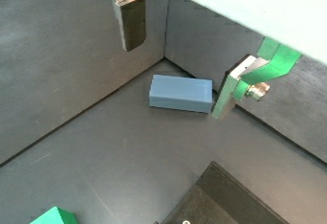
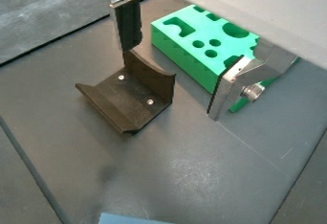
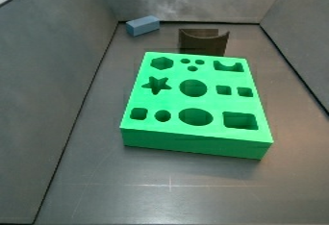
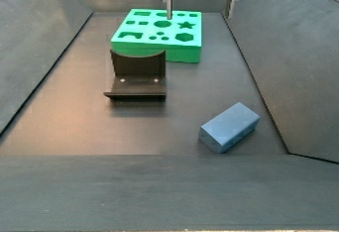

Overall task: Pick up the rectangle object. Move up. Place the rectangle object on the fixture. Regrasp the rectangle object. Move to above the board. Insert the rectangle object.
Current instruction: Pick up the rectangle object.

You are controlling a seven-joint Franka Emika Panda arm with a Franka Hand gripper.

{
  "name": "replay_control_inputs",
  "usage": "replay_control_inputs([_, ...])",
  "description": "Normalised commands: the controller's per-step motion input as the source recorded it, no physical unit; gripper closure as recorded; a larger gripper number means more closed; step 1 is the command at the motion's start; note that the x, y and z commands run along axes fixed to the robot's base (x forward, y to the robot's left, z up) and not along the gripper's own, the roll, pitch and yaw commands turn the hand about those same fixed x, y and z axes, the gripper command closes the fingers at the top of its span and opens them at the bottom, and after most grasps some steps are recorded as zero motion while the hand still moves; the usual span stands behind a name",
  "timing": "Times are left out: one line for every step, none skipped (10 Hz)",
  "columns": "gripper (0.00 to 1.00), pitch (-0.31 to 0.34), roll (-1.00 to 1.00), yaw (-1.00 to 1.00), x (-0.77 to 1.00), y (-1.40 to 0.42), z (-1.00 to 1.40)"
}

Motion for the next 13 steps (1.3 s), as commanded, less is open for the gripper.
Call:
replay_control_inputs([0.00, 0.000, 0.00, 0.00, 0.00, -0.04, 0.00])
replay_control_inputs([0.00, -0.211, -0.01, -0.41, -0.57, 0.00, -0.21])
replay_control_inputs([0.00, -0.019, 0.00, -0.86, -0.34, 0.06, -0.45])
replay_control_inputs([0.00, -0.011, 0.00, -0.92, -0.28, 0.03, -0.45])
replay_control_inputs([0.00, -0.007, 0.00, -0.91, -0.28, 0.03, -0.45])
replay_control_inputs([0.00, 0.000, 0.02, -0.91, -0.29, 0.04, -0.41])
replay_control_inputs([0.00, 0.000, 0.03, -0.91, -0.29, 0.04, -0.41])
replay_control_inputs([0.00, 0.000, 0.04, -0.95, -0.19, 0.00, -0.37])
replay_control_inputs([0.00, 0.019, 0.04, -0.94, -0.05, 0.04, -0.31])
replay_control_inputs([0.00, 0.089, 0.05, -0.86, 0.00, 0.12, -0.33])
replay_control_inputs([0.00, 0.124, 0.06, -0.73, 0.00, 0.26, -0.35])
replay_control_inputs([0.00, 0.116, 0.05, -0.59, 0.00, 0.38, -0.35])
replay_control_inputs([0.00, 0.114, 0.07, -0.52, 0.00, 0.44, -0.34])
